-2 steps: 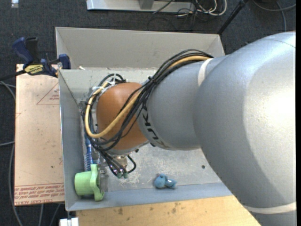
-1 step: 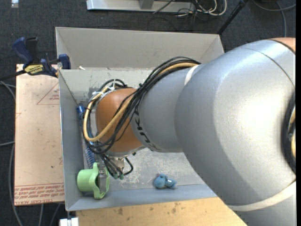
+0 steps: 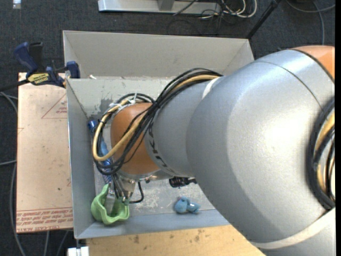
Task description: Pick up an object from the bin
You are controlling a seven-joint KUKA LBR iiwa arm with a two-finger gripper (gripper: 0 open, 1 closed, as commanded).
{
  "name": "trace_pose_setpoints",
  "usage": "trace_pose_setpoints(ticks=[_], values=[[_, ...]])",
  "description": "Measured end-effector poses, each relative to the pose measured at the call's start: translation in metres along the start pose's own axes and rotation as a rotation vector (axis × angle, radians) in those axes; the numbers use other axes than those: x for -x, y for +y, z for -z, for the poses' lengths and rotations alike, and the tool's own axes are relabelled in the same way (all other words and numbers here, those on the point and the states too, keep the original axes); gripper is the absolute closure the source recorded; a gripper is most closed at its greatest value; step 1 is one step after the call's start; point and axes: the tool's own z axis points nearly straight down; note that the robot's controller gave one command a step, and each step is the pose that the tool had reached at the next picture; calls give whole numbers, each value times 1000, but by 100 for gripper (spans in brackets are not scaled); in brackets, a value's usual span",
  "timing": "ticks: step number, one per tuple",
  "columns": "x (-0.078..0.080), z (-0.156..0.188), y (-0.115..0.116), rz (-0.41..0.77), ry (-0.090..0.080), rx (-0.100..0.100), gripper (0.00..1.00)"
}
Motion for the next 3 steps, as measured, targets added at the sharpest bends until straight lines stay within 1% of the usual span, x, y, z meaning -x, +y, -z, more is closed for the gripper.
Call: trace_pose_setpoints(ticks=[1,2,3], values=[[-2,1,7,364,-16,18,0],[1,-1,11,569,-19,18,0],[-2,-4,9,571,-5,11,100]])
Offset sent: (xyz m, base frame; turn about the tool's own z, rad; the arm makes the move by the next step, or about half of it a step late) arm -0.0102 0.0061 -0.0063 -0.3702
